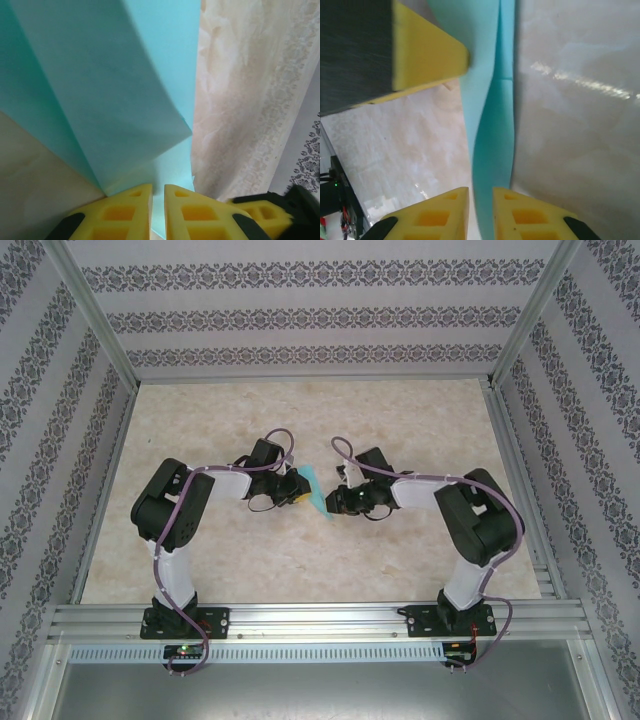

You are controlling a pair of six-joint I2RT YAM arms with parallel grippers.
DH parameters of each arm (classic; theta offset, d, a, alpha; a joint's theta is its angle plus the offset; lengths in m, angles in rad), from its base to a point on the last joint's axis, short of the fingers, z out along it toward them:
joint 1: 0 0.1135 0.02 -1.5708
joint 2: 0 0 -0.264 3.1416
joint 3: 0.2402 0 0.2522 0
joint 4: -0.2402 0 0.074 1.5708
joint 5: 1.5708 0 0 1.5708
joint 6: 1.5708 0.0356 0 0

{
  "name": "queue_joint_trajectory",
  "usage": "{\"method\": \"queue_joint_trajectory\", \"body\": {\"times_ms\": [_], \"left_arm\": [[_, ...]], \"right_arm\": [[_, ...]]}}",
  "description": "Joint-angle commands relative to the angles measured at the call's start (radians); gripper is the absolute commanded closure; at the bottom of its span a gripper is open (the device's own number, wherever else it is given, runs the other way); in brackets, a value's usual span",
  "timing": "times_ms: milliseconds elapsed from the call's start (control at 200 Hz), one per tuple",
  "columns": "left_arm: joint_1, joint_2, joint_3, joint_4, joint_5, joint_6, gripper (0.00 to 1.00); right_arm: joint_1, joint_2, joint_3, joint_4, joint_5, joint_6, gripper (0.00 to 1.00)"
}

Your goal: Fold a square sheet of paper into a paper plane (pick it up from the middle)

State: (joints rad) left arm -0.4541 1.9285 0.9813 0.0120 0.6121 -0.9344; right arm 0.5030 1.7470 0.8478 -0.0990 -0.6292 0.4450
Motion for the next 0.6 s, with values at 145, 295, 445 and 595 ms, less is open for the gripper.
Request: {"method": "queue_joint_trajectory", "body": {"times_ms": [145,295,445,595], "left_arm": [[-0.012,0.020,0.011,-0.051,-0.031,0.026,0.84],[-0.013,0.020,0.015,-0.051,-0.030,0.026,0.84],[-0.012,0.023,0.019,-0.052,-0.026,0.026,0.84],[-0.013,0.025,0.023,-0.060,-0.026,0.026,0.84]], "right_arm": [[0.032,-0.053,0.061,-0.066,0.083,-0.044,0.80],[0.061,0.031,0.119,-0.077,0.035,-0.052,0.84],[0.071,0.098,0.151,-0.086,0.006,-0.055,0.86],[0.071,0.130,0.161,-0.116,0.019,-0.067,0.87]]}}
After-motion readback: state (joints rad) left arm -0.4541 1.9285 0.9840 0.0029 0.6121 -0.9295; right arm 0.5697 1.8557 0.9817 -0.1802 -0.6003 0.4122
